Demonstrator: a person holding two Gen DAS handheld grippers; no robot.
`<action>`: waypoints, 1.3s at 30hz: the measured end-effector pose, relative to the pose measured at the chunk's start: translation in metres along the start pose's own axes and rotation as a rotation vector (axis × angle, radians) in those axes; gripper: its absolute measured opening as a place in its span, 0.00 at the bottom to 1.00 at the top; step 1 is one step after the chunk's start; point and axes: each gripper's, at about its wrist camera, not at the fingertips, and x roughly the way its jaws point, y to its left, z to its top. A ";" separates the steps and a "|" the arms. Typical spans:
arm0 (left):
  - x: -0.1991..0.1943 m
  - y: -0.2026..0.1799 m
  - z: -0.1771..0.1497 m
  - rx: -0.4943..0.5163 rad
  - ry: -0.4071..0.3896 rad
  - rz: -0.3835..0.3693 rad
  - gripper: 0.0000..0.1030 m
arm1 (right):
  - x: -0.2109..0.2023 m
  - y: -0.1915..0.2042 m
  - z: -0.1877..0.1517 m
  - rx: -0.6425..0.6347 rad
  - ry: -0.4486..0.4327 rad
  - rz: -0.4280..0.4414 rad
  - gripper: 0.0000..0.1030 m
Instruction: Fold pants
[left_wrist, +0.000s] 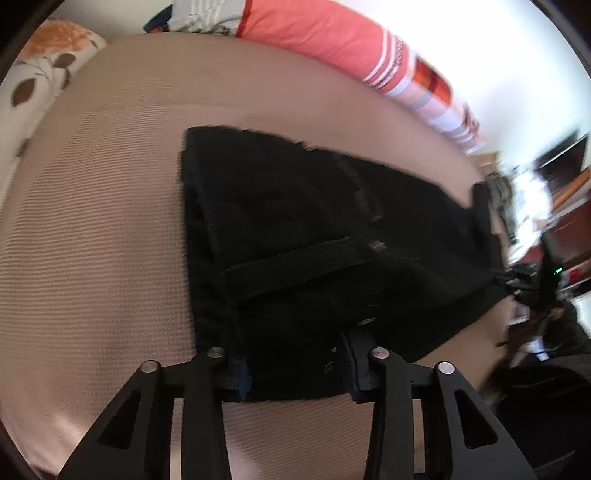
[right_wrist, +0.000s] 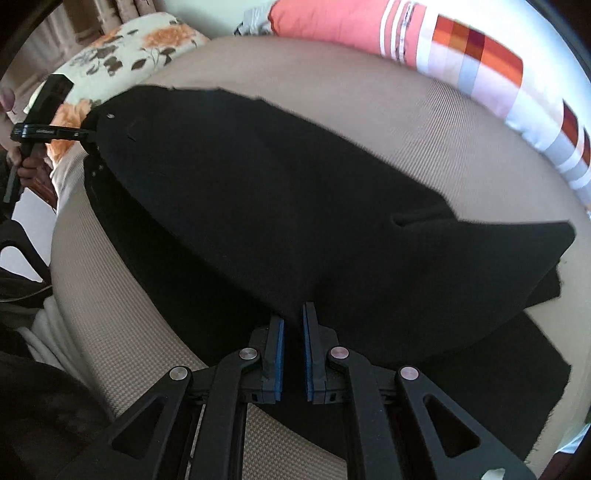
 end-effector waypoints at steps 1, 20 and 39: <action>-0.001 0.000 -0.002 0.002 0.005 0.013 0.49 | 0.004 0.001 -0.001 -0.002 0.010 -0.003 0.07; -0.084 0.022 -0.031 -0.417 -0.156 -0.070 0.64 | 0.021 0.003 -0.010 0.020 0.004 -0.018 0.09; -0.034 -0.001 -0.016 -0.567 -0.102 -0.025 0.18 | -0.002 0.008 -0.016 0.058 -0.049 -0.045 0.09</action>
